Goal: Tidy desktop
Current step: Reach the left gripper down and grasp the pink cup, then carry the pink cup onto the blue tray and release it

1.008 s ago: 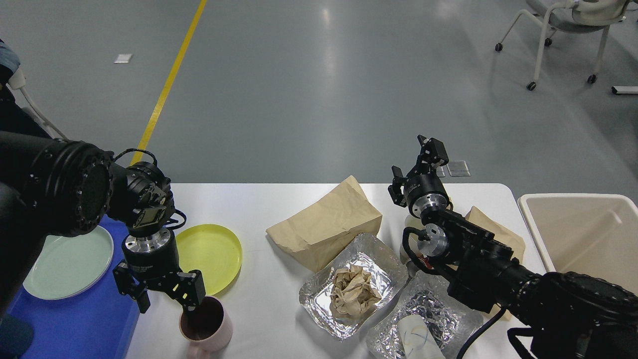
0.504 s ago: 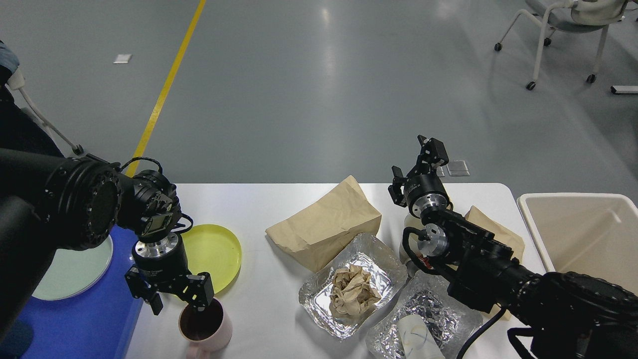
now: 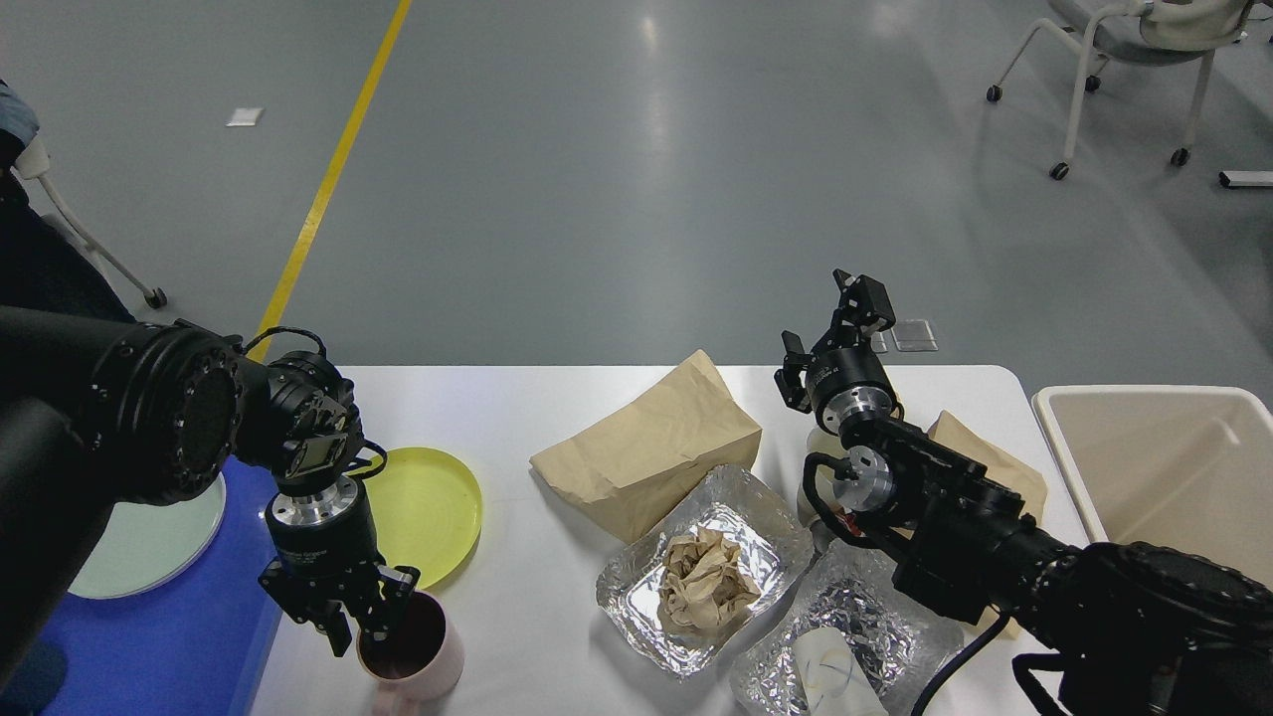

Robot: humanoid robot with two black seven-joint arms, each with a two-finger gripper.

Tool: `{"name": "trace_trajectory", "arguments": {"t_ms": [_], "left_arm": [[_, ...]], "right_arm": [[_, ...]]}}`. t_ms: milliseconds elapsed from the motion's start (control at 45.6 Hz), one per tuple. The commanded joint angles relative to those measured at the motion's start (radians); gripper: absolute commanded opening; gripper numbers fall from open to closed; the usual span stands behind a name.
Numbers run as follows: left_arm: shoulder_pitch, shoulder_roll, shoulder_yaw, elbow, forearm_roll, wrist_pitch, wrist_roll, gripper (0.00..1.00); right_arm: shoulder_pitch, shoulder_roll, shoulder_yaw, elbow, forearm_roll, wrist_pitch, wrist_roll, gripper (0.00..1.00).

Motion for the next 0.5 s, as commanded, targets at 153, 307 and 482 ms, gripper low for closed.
{"name": "trace_trajectory", "arguments": {"t_ms": [153, 307, 482], "left_arm": [[-0.004, -0.003, 0.006, -0.001, 0.0, -0.012, -0.001, 0.0], [-0.004, -0.005, 0.002, -0.001, 0.0, -0.012, -0.001, 0.0], [-0.001, -0.003, 0.0, -0.001, 0.0, -0.012, -0.003, 0.0]], "right_arm": [[0.0, 0.0, 0.0, 0.0, 0.0, 0.0, 0.0, 1.0], [0.0, 0.0, 0.0, 0.0, 0.0, 0.0, 0.0, 1.0], [0.0, 0.0, 0.0, 0.0, 0.0, 0.0, 0.0, 1.0]]}}
